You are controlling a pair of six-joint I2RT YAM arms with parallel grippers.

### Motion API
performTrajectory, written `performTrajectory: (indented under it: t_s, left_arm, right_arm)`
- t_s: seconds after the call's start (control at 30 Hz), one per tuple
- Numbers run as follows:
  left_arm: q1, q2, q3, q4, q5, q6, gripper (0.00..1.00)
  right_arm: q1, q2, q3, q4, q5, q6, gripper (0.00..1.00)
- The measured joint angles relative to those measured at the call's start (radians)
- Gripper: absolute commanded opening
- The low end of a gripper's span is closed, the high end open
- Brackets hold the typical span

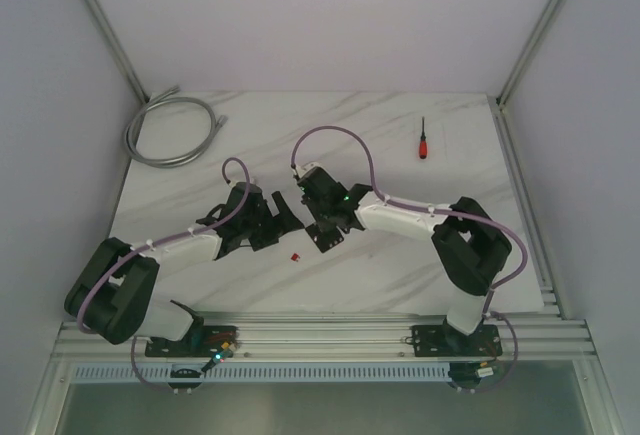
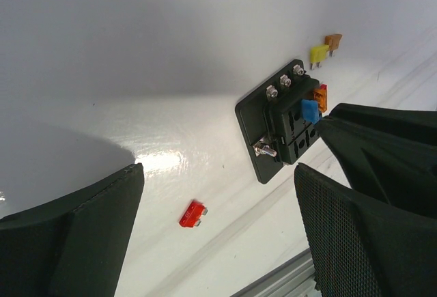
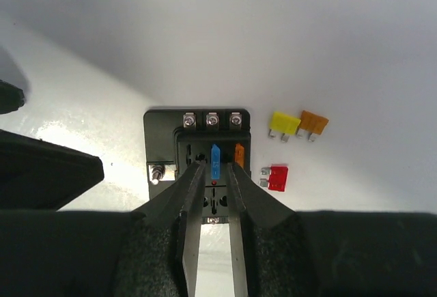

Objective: Snap on the fuse box
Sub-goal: Install the fuse at the fuse box base.

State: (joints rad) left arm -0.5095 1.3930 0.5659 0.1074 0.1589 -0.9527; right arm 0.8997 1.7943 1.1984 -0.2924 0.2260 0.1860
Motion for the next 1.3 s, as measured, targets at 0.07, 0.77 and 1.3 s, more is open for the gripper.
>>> performTrajectory:
  t_s: [0.07,0.77,1.3]
  left_arm:
    - [0.000,-0.001,0.000,0.000,0.000,0.000,1.00]
    - [0.000,-0.001,0.000,-0.003,0.000,0.003,1.00]
    - [0.000,-0.001,0.000,-0.004,0.000,0.004,1.00]
  right_arm:
    - [-0.011,0.000,0.012,-0.014,-0.021,0.000,0.22]
    - [-0.039,0.047,0.069,-0.086,-0.092,-0.011,0.07]
    - [-0.037,0.120,0.169,-0.168,-0.107,-0.042,0.00]
